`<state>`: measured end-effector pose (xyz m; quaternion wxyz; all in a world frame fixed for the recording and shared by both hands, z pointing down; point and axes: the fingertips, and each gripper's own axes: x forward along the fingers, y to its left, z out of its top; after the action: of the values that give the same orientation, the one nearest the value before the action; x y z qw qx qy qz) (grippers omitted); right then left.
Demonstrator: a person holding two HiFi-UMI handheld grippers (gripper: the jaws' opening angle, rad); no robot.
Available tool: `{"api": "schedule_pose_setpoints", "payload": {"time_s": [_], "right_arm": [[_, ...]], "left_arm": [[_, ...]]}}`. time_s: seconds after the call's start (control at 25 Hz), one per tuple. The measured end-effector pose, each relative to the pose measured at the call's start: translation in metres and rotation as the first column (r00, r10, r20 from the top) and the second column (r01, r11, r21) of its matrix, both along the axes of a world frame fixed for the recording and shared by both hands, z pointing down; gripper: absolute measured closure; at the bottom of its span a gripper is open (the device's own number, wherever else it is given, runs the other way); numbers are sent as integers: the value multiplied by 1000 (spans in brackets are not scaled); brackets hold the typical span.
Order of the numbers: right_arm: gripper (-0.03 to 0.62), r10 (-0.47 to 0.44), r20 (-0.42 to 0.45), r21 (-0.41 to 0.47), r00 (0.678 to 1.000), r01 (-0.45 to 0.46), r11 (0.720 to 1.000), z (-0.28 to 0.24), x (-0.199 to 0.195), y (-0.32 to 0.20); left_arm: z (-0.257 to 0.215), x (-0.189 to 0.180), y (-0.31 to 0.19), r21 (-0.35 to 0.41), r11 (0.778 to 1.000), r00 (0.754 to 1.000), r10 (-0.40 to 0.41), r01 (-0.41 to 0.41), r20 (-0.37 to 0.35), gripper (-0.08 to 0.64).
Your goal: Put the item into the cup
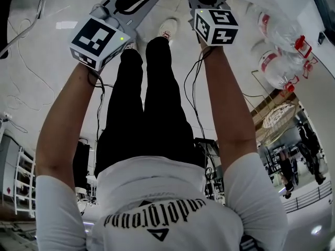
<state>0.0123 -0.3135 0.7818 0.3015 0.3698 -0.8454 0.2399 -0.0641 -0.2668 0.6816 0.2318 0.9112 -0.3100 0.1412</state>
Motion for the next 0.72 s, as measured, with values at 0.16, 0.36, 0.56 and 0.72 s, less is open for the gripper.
{"api": "schedule_pose_setpoints", "payload": {"time_s": [0.16, 0.36, 0.56, 0.72], "right_arm": [[545, 1, 4, -9, 1000, -1, 1000, 2, -5, -2], [494, 19, -2, -14, 1000, -19, 1000, 2, -3, -3], [486, 31, -2, -13, 1000, -31, 999, 0, -1, 1], [486, 41, 6, -8, 999, -41, 999, -7, 3, 6]], "left_arm": [[1, -4, 0, -6, 1000, 1000, -7, 7, 5, 543], [-2, -3, 0, -8, 1000, 1000, -14, 14, -9, 543], [-4, -2, 3, -9, 1000, 1000, -8, 8, -2, 543], [-11, 2, 4, 1, 1000, 1000, 0, 0, 7, 543]]}}
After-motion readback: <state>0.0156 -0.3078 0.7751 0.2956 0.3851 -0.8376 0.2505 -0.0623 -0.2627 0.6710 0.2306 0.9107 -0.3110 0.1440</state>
